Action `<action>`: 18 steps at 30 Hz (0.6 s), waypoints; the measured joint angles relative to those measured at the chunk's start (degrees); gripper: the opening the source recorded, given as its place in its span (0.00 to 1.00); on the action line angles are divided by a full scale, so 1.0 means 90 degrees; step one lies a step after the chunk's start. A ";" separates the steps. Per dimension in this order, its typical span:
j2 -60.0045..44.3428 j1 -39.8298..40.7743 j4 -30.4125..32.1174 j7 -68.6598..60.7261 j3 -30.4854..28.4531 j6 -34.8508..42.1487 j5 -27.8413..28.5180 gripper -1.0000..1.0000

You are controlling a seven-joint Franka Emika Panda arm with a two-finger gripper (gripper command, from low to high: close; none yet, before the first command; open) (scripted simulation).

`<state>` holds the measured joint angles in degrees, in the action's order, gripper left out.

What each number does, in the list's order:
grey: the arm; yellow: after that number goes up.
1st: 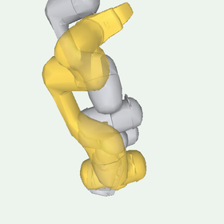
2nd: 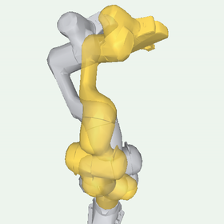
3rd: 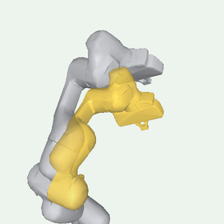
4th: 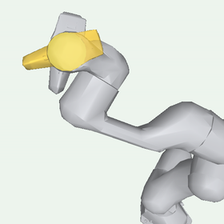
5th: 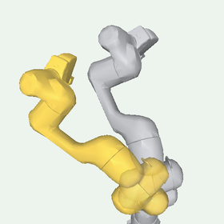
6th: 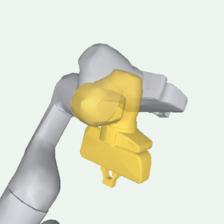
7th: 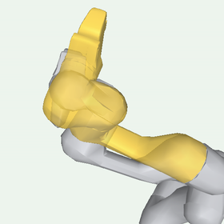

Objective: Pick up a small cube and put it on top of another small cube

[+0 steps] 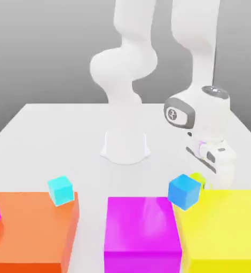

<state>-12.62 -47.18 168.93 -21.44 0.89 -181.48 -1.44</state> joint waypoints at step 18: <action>0.1251 0.0298 -0.0605 0.0665 0.0113 0.3920 -0.0349 0.00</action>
<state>-1.36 -44.49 163.49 -15.46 1.91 -146.20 -4.58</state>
